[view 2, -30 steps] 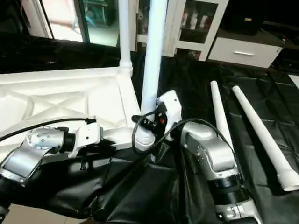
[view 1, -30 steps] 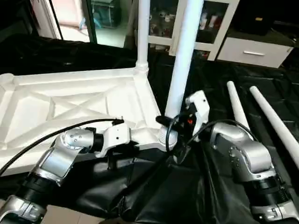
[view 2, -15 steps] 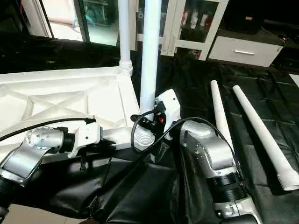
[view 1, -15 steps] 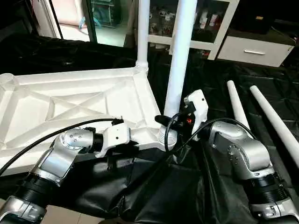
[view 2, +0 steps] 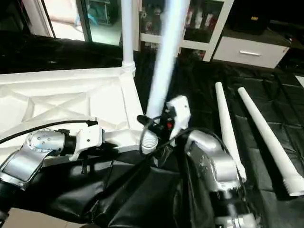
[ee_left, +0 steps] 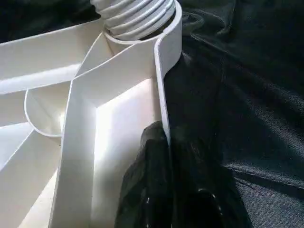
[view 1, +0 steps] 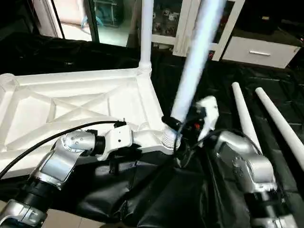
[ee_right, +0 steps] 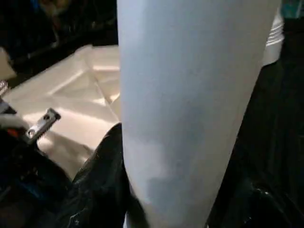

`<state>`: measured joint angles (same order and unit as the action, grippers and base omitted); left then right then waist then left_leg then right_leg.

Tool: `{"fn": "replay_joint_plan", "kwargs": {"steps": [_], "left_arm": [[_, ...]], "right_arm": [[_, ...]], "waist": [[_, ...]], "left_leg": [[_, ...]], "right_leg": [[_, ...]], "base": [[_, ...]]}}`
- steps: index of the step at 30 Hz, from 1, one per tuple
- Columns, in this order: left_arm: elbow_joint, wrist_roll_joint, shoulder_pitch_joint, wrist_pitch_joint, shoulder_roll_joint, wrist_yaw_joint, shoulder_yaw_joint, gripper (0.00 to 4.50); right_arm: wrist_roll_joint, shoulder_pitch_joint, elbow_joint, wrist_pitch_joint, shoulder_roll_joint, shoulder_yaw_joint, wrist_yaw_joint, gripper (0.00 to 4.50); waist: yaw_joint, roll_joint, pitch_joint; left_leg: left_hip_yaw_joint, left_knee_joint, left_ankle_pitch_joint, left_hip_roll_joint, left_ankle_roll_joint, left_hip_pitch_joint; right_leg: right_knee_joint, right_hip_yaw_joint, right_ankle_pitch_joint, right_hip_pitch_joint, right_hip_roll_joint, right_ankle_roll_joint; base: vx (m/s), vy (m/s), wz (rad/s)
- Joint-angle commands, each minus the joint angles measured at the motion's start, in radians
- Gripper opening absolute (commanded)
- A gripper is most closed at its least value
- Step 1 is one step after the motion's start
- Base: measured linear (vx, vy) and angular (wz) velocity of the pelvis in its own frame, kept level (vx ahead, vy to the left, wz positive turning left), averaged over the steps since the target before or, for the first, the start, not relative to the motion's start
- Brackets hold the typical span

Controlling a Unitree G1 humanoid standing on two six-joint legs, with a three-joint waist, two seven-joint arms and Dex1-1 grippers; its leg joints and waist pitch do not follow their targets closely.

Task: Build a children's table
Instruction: Insert table leg to table base

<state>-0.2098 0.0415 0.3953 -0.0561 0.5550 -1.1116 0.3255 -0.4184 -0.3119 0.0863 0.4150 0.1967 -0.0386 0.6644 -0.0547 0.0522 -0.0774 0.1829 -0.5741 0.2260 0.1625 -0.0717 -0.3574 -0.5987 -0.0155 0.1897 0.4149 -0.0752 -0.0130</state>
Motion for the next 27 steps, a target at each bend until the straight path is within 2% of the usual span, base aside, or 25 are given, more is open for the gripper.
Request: {"fn": "replay_joint_plan", "kwargs": {"steps": [1, 3, 5, 7, 10, 13, 15, 18, 21, 23, 25, 27], "left_arm": [[-0.050, 0.028, -0.030, -0.015, -0.006, 0.003, 0.040, 0.02], [-0.047, 0.028, -0.032, -0.017, -0.007, 0.006, 0.040, 0.02], [-0.045, 0.027, -0.034, -0.021, -0.008, 0.006, 0.040, 0.02], [-0.044, 0.028, -0.034, -0.024, -0.008, 0.006, 0.041, 0.02], [-0.042, 0.029, -0.033, -0.026, -0.008, 0.007, 0.041, 0.02], [-0.039, 0.029, -0.035, -0.028, -0.006, 0.007, 0.041, 0.02], [-0.035, 0.026, -0.037, -0.030, -0.006, 0.006, 0.039, 0.02], [-0.034, 0.026, -0.040, -0.031, -0.005, 0.007, 0.038, 0.02], [-0.035, 0.026, -0.040, -0.032, -0.005, 0.008, 0.038, 0.02], [-0.034, 0.027, -0.040, -0.034, -0.005, 0.010, 0.038, 0.02], [-0.032, 0.028, -0.040, -0.036, -0.006, 0.010, 0.038, 0.02], [-0.027, 0.027, -0.043, -0.039, -0.005, 0.012, 0.037, 0.02]], "right_arm": [[0.011, 0.039, 0.045, -0.019, -0.001, 0.002, 0.005, 1.86], [0.021, 0.070, 0.053, -0.068, -0.006, 0.002, 0.011, 1.86], [0.052, 0.100, 0.057, -0.128, 0.003, -0.020, 0.028, 1.86], [0.067, 0.119, 0.058, -0.159, 0.002, -0.027, 0.036, 1.86], [0.080, 0.137, 0.063, -0.194, 0.002, -0.031, 0.030, 1.86], [0.074, 0.148, 0.067, -0.209, -0.004, -0.022, 0.023, 1.86], [0.077, 0.162, 0.088, -0.254, -0.008, -0.007, 0.013, 1.86], [0.080, 0.185, 0.092, -0.300, -0.009, -0.003, 0.024, 1.86], [0.097, 0.193, 0.093, -0.309, 0.000, -0.017, 0.026, 1.86], [0.131, 0.197, 0.100, -0.320, 0.014, -0.046, 0.029, 1.86], [0.161, 0.200, 0.106, -0.329, 0.024, -0.073, 0.029, 1.86], [0.196, 0.202, 0.127, -0.332, 0.035, -0.110, 0.033, 1.86]], "waist": [[0.009, 0.000, 0.024], [0.007, -0.002, 0.022], [0.007, -0.001, 0.021], [0.007, -0.005, 0.020], [0.007, -0.002, 0.019], [0.007, -0.002, 0.018], [0.007, -0.001, 0.018], [0.006, -0.001, 0.017], [0.006, -0.002, 0.016], [0.006, 0.001, 0.017], [0.006, 0.001, 0.012], [0.007, 0.001, 0.006]], "left_leg": [[-0.024, 0.094, 0.237, 0.068, 0.012, 0.001], [-0.022, 0.094, 0.253, 0.069, 0.010, 0.005], [-0.024, 0.096, 0.261, 0.070, 0.011, 0.004], [-0.025, 0.099, 0.258, 0.070, 0.013, 0.003], [-0.025, 0.099, 0.268, 0.070, 0.013, 0.003], [-0.026, 0.100, 0.284, 0.070, 0.014, 0.004], [-0.027, 0.100, 0.290, 0.071, 0.016, 0.005], [-0.025, 0.101, 0.280, 0.072, 0.021, 0.005], [-0.025, 0.102, 0.267, 0.072, 0.023, 0.003], [-0.024, 0.102, 0.264, 0.071, 0.025, 0.002], [-0.025, 0.104, 0.274, 0.071, 0.024, 0.002], [-0.030, 0.110, 0.321, 0.072, 0.017, 0.002]], "right_leg": [[0.091, 0.045, 0.406, -0.016, -0.066, 0.135], [0.095, 0.047, 0.425, -0.011, -0.067, 0.133], [0.096, 0.046, 0.441, -0.014, -0.068, 0.128], [0.096, 0.046, 0.426, -0.014, -0.066, 0.128], [0.097, 0.046, 0.438, -0.015, -0.067, 0.125], [0.101, 0.048, 0.470, -0.013, -0.069, 0.118], [0.104, 0.049, 0.491, -0.010, -0.070, 0.111], [0.104, 0.048, 0.470, -0.009, -0.068, 0.115], [0.099, 0.047, 0.427, -0.013, -0.065, 0.125], [0.098, 0.046, 0.423, -0.015, -0.065, 0.127], [0.101, 0.046, 0.447, -0.013, -0.066, 0.123], [0.111, 0.047, 0.548, -0.011, -0.071, 0.098]], "base": [[0.000, 0.000, 0.00], [0.000, 0.000, 0.00], [0.000, 0.000, 0.00], [0.000, 0.000, 0.00], [0.000, 0.000, 0.00], [0.000, 0.000, 0.00], [0.000, 0.000, 0.00], [0.000, 0.000, 0.00], [0.000, 0.000, 0.00], [0.000, 0.000, 0.00], [0.000, 0.000, 0.00], [0.000, 0.000, 0.00]]}}
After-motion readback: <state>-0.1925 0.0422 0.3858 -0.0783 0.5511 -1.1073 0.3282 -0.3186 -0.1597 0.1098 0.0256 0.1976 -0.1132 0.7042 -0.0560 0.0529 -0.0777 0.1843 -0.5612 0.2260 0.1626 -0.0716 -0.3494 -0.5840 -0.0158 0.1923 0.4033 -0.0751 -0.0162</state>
